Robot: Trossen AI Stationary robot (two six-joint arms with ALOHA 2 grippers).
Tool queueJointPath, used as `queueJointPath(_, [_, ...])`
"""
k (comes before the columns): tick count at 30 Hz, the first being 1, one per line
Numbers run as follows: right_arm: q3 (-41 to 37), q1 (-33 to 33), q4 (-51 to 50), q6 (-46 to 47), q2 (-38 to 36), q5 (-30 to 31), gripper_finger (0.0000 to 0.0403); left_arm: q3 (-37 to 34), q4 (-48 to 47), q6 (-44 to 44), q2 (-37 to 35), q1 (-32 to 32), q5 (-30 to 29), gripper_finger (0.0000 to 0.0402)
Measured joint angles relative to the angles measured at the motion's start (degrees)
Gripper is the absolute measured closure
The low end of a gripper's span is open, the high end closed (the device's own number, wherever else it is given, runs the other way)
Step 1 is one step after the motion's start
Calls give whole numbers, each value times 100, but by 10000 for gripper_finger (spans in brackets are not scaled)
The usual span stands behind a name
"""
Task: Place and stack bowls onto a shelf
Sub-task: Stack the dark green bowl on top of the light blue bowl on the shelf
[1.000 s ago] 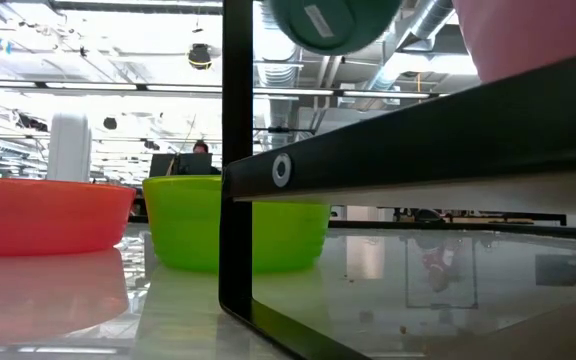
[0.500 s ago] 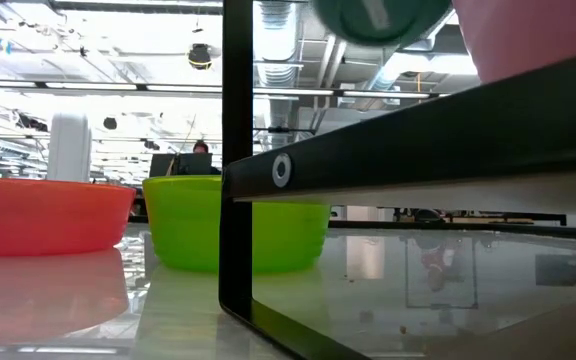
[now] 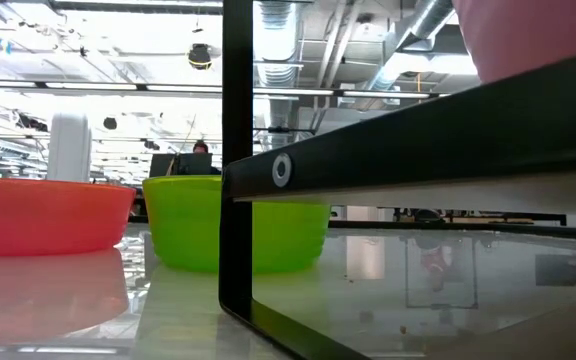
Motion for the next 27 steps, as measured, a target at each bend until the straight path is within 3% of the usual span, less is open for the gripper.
queueJointPath(10, [705,589,-462,924,792,510,372,-4,-889,-1201,-89,-140,29,180])
queueJointPath(17, [828,830,-1000,1259,1228,602,372,-4,-993,-1434,-89,-146,29,180])
queueJointPath(27, [828,901,-867,1659,1107,1205,372,-4,-988,-1271,-89,-101,29,180])
